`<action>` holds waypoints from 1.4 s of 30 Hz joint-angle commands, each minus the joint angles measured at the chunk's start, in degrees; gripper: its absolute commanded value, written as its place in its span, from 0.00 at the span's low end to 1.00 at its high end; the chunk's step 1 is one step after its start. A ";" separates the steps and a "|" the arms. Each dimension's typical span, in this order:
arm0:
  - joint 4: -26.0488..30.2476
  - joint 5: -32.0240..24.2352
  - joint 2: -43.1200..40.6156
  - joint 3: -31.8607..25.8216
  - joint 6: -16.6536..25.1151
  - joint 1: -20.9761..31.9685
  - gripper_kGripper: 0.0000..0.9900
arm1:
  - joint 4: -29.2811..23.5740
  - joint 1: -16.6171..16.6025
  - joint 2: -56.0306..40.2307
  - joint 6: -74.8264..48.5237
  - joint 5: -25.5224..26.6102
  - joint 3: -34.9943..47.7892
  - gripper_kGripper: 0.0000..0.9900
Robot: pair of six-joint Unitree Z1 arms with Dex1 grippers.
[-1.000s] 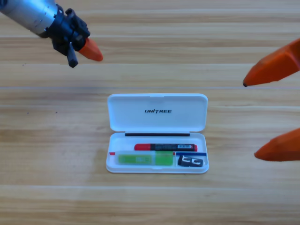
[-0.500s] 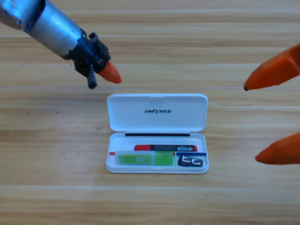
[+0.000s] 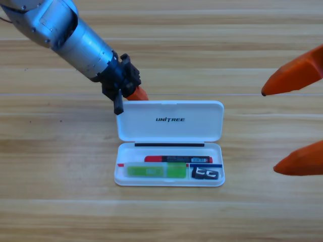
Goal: Clean up eraser and pencils
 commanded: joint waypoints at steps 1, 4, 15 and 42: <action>2.40 0.50 -0.36 1.29 -0.12 -2.35 0.00 | -0.79 -1.57 0.01 -0.12 -0.03 1.70 0.91; 3.55 0.77 -2.39 1.99 0.23 -2.79 0.00 | -0.79 -1.57 0.62 -0.12 -0.03 1.62 0.91; 5.30 0.77 -7.75 6.30 1.46 -4.20 0.00 | -0.79 -1.57 1.94 -0.12 -0.03 1.27 0.91; -5.95 2.79 -6.96 19.04 1.90 -7.80 0.00 | -0.79 -1.57 3.00 -0.04 0.67 1.09 0.91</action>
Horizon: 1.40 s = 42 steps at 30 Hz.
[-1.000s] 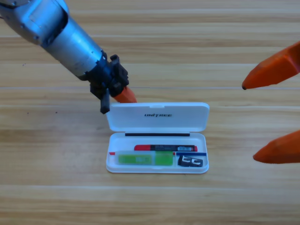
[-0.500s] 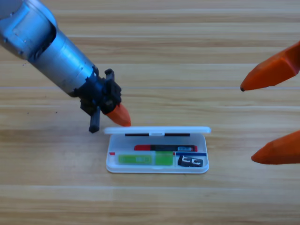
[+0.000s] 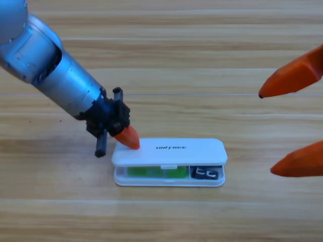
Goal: Clean up eraser and pencils
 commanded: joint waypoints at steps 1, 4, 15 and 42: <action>-2.36 1.02 1.39 3.62 0.52 -2.69 0.00 | -0.77 -1.57 2.39 -0.04 0.61 1.09 0.91; -3.41 1.37 1.74 4.76 0.52 -3.48 0.00 | -0.77 -1.57 2.66 -0.04 0.69 1.00 0.91; -7.55 2.25 3.41 7.84 0.44 -4.54 0.00 | -0.77 -1.57 3.10 0.05 0.96 0.74 0.91; 29.37 -5.23 -26.48 -16.15 -1.06 -6.47 1.00 | -0.77 -1.57 4.24 0.05 1.57 0.39 0.91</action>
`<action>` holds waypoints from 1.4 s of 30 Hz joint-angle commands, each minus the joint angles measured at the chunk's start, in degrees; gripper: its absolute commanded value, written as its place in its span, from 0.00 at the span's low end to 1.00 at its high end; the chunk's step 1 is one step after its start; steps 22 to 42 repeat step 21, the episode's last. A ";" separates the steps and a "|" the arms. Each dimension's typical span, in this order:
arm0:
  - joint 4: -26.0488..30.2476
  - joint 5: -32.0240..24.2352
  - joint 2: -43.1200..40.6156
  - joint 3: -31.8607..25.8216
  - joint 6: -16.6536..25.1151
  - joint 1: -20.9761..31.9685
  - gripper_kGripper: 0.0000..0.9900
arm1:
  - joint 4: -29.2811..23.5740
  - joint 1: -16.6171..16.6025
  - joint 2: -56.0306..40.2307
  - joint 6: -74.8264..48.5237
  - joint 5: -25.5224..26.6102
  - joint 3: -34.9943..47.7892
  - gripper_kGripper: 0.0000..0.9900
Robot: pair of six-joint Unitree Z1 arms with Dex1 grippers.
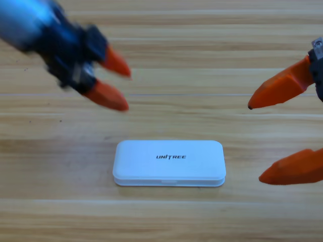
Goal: Clean up eraser and pencils
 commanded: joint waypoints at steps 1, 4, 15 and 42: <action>7.96 -6.64 -8.90 -1.91 1.11 -2.98 1.00 | -0.77 -1.56 1.73 0.05 1.04 0.40 0.91; 9.37 -7.52 -9.70 -0.59 1.11 -8.25 1.00 | -0.77 -1.56 1.82 0.05 1.04 0.40 0.91; 9.37 -6.90 -8.99 3.27 -0.04 -16.87 1.00 | -0.77 -1.56 2.08 0.05 1.04 0.40 0.91; 9.02 -6.11 -8.90 3.89 -0.04 -16.87 1.00 | -0.77 -1.56 2.08 0.05 1.04 0.49 0.91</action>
